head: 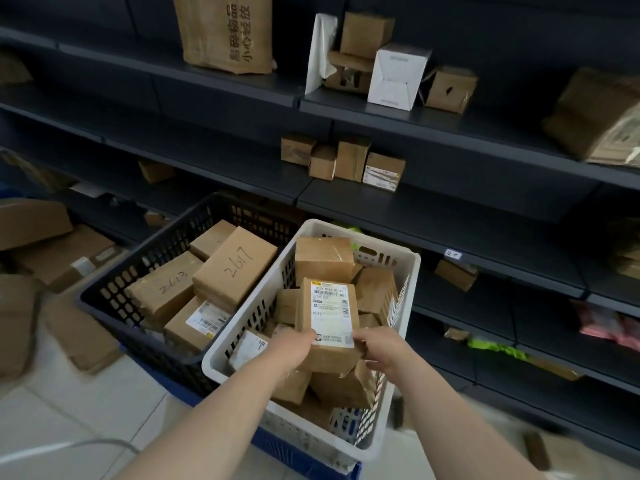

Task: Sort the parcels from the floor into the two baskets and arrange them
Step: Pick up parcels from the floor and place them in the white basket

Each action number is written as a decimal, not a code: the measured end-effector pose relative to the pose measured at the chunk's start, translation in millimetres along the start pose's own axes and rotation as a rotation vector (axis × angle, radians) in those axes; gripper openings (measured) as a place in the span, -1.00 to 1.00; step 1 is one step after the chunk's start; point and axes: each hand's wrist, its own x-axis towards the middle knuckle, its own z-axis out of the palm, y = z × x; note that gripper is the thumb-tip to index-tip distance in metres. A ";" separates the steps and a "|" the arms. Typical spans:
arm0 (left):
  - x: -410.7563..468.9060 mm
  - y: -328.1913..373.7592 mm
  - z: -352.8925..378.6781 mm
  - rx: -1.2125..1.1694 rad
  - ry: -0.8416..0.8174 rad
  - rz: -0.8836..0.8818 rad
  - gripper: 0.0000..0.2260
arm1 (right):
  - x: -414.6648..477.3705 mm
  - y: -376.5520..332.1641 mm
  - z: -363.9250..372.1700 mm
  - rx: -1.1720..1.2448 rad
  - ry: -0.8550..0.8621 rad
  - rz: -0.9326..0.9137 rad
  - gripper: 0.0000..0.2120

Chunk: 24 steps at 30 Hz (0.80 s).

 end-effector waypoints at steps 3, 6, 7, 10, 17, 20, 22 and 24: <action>1.1 5.0 2.3 -0.045 0.106 0.019 -0.50 | -3.5 -2.0 -6.3 0.054 0.036 -0.017 -0.83; -0.8 17.4 7.4 0.036 0.266 0.124 -0.43 | -5.3 1.7 -20.5 0.115 0.041 -0.019 -0.81; -2.6 23.7 11.5 0.060 0.305 0.170 -0.46 | -4.3 4.3 -26.6 0.132 0.045 -0.026 -0.81; -16.9 49.1 32.1 0.093 0.306 0.305 -0.50 | -8.4 9.7 -53.8 0.191 0.068 -0.038 -0.85; -55.8 98.2 138.9 0.110 0.182 0.514 -0.60 | -33.8 48.9 -150.9 0.387 0.145 -0.060 -0.91; -66.2 107.8 197.5 0.130 0.081 0.482 -0.59 | -42.2 79.9 -199.7 0.460 0.199 -0.058 -0.89; -74.3 111.8 237.7 0.115 0.000 0.439 -0.69 | -46.9 103.4 -233.7 0.492 0.214 -0.049 -0.86; -83.7 113.1 279.1 0.113 -0.055 0.411 -0.79 | -50.4 131.5 -268.1 0.504 0.241 -0.010 -0.66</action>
